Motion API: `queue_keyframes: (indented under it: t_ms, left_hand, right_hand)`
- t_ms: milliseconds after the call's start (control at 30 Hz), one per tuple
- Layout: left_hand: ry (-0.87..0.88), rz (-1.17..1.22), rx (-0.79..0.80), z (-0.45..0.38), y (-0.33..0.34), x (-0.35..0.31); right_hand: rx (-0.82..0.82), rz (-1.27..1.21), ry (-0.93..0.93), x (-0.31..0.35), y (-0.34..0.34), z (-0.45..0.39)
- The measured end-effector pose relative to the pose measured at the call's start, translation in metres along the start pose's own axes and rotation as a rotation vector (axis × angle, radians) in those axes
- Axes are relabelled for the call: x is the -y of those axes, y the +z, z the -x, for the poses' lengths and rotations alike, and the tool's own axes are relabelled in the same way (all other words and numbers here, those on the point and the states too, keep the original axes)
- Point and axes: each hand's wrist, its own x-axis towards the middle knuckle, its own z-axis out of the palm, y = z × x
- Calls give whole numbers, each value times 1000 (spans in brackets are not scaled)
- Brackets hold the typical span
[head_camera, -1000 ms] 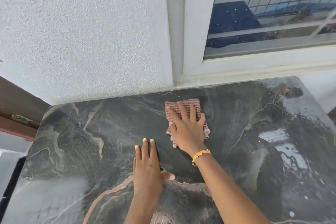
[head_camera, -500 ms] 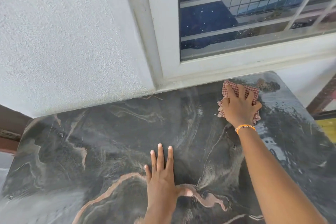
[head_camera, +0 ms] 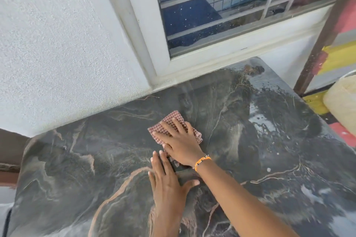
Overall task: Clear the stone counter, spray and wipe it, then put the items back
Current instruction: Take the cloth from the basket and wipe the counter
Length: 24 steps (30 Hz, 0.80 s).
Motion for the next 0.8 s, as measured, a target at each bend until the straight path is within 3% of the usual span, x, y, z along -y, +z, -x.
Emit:
queue_keyframes:
  t_ms: [67, 133, 333, 500, 633, 800]
  left_hand:
    - [-33, -72, 57, 13, 6, 7]
    - [7, -110, 159, 25, 5, 10]
    - [90, -53, 234, 38, 1, 16]
    - [104, -99, 220, 37, 2, 13]
    - [114, -75, 202, 38, 4, 15]
    - [106, -35, 169, 41, 8, 19]
  right_hand:
    - [36, 18, -69, -13, 0, 22]
    - [51, 23, 1, -39, -2, 44]
    - [-4, -14, 618, -123, -33, 102]
    - [-66, -103, 904, -98, -26, 137]
    - [-68, -93, 753, -35, -9, 118]
    - [42, -40, 280, 27, 7, 88]
